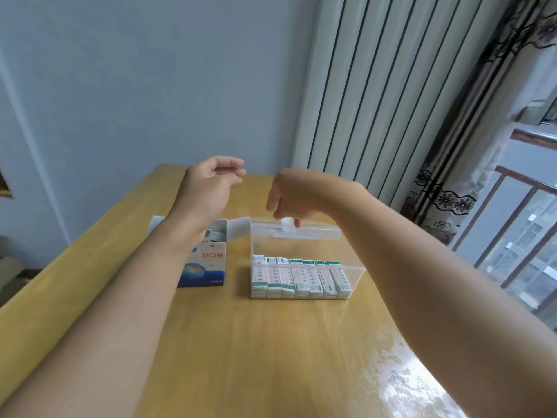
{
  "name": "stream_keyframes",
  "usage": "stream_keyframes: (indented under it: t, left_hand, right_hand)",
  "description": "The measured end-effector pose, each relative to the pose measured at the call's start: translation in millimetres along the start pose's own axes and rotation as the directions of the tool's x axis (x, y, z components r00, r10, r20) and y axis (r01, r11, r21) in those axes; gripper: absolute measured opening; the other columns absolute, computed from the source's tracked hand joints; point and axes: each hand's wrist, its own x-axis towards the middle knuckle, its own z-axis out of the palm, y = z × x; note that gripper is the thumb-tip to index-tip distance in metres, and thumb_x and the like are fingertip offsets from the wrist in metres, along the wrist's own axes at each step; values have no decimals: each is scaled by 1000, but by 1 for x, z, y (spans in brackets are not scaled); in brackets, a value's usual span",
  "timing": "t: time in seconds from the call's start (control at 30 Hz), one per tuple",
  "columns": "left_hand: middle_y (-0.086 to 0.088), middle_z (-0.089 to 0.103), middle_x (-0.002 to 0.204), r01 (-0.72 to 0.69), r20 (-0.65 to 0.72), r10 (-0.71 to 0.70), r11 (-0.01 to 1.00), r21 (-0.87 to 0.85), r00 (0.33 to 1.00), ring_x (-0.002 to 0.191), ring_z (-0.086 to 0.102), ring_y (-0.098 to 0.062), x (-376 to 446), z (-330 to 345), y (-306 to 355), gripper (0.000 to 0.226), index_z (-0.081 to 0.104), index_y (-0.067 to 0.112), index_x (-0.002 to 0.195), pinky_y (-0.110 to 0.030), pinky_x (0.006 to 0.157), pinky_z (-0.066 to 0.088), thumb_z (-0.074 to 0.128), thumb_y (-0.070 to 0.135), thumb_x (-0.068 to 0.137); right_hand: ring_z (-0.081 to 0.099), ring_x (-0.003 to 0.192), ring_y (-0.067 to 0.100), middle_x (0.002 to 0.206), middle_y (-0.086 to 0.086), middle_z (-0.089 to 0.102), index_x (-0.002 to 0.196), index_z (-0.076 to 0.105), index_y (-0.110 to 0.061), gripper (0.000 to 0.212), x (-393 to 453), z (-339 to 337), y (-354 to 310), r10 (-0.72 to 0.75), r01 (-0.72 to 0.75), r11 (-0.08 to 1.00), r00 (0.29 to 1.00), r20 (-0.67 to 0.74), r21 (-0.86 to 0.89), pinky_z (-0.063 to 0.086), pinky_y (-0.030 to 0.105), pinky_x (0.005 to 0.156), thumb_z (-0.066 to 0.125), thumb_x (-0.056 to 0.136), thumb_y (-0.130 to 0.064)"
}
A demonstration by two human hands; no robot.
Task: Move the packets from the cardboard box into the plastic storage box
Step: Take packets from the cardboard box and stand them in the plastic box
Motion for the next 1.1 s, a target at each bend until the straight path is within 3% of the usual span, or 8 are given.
stream_keyframes:
  t: [0.17, 0.3, 0.37, 0.53, 0.67, 0.87, 1.0, 1.1]
  left_hand:
    - [6, 75, 105, 91, -19, -89, 990, 106, 996, 109, 64, -5, 6, -48, -21, 19, 70, 22, 106, -27, 103, 44, 62, 8, 96]
    - [4, 74, 110, 155, -78, -146, 980, 125, 986, 111, 64, -10, 11, -79, -37, 17, 70, 27, 100, -33, 105, 44, 64, 12, 94]
    - [4, 73, 111, 165, -95, -154, 978, 126, 983, 112, 63, -11, 12, -84, -42, 17, 70, 28, 100, -31, 101, 44, 64, 13, 94]
    - [4, 73, 110, 162, -82, -153, 979, 120, 985, 112, 62, -11, 17, -88, -50, 20, 69, 24, 105, -26, 91, 40, 59, 9, 96]
    - [9, 72, 103, 149, -89, -137, 978, 148, 987, 107, 60, -8, 19, -90, -49, 23, 67, 21, 108, -18, 77, 38, 54, 5, 97]
    - [7, 70, 109, 124, -20, -123, 959, 254, 992, 95, 63, -6, 13, -92, -48, 34, 66, 22, 115, -22, 71, 42, 48, 1, 96]
    - [10, 66, 117, 97, 130, -145, 942, 321, 981, 110, 60, -6, 10, -87, -40, 44, 62, 27, 125, -23, 78, 45, 55, 0, 91]
    - [12, 63, 122, 102, 207, -187, 926, 363, 960, 118, 57, -8, 6, -81, -37, 49, 57, 31, 131, -25, 76, 46, 58, 3, 91]
  right_hand:
    - [68, 88, 14, 100, -7, 76, 106, 78, -32, 25, 15, 8, -47, -131, 199, 954, 950, -283, 224, 59, 36, 86, 69, 89, -15]
    - [70, 95, 19, 107, 0, 76, 115, 76, -21, 31, 29, 22, -74, -222, 268, 939, 951, -217, 215, 58, 36, 88, 73, 88, -6]
    - [66, 91, 19, 109, 1, 74, 119, 75, -19, 29, 38, 28, -83, -252, 271, 956, 955, -158, 112, 56, 33, 79, 74, 90, -12]
    - [62, 84, 21, 93, 3, 66, 115, 71, -13, 22, 52, 35, -97, -243, 242, 970, 966, -83, -28, 51, 31, 64, 69, 95, -22]
    - [65, 86, 22, 93, 0, 66, 112, 66, -13, 19, 55, 36, -99, -228, 222, 970, 972, -54, -94, 55, 32, 65, 68, 95, -22]
    - [61, 84, 16, 87, -13, 66, 106, 77, -37, 22, 52, 16, -86, -228, 226, 974, 964, -138, -27, 37, 24, 52, 79, 86, -27]
    - [68, 87, 18, 96, -8, 76, 102, 79, -33, 23, 50, 4, -76, -201, 231, 965, 956, -213, 127, 57, 33, 71, 83, 83, -20]
    - [69, 86, 20, 96, -3, 76, 104, 81, -28, 24, 45, 5, -76, -217, 248, 958, 956, -198, 144, 52, 28, 69, 82, 83, -15]
